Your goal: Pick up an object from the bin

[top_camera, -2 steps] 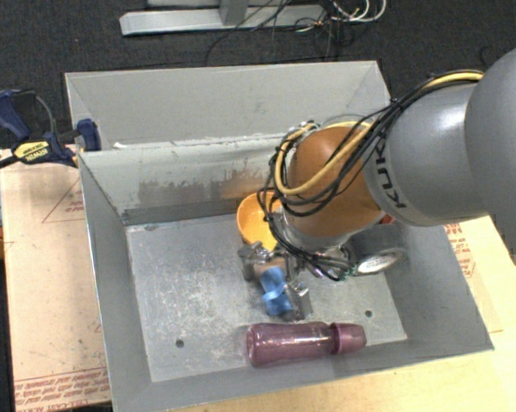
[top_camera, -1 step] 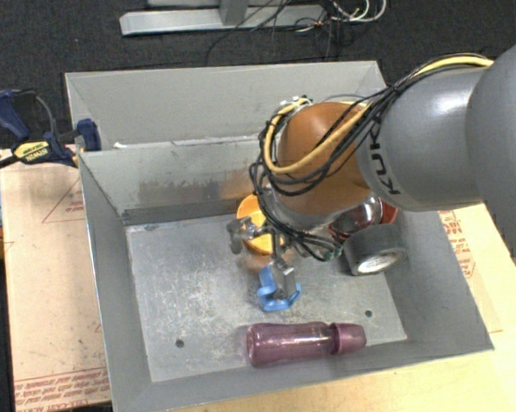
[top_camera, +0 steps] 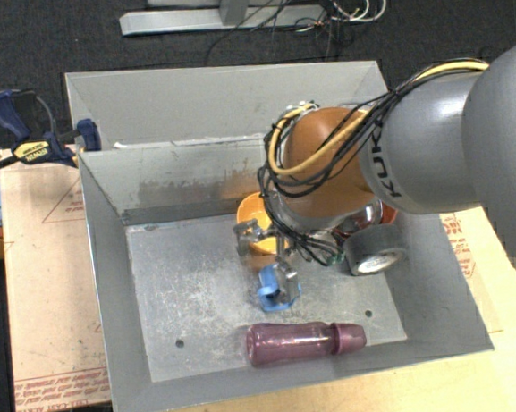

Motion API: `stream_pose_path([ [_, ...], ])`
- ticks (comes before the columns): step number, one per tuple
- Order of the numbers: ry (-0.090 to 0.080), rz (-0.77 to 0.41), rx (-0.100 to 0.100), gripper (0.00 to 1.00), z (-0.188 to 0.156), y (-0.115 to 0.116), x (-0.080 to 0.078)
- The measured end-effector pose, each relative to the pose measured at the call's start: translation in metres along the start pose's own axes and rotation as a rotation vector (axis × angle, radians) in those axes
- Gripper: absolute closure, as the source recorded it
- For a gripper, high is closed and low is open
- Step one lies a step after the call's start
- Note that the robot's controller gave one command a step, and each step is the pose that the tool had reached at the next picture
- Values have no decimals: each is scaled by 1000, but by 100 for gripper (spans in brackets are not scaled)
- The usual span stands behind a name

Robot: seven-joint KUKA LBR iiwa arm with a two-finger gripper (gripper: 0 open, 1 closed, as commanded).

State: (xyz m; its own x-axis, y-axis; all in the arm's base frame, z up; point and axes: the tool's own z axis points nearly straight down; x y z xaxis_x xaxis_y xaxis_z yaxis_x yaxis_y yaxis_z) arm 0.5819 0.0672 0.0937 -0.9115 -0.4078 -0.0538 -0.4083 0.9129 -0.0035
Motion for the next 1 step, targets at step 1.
stream_pose_path([
  [1,-9,-103,0,100,-60,19,8],
])
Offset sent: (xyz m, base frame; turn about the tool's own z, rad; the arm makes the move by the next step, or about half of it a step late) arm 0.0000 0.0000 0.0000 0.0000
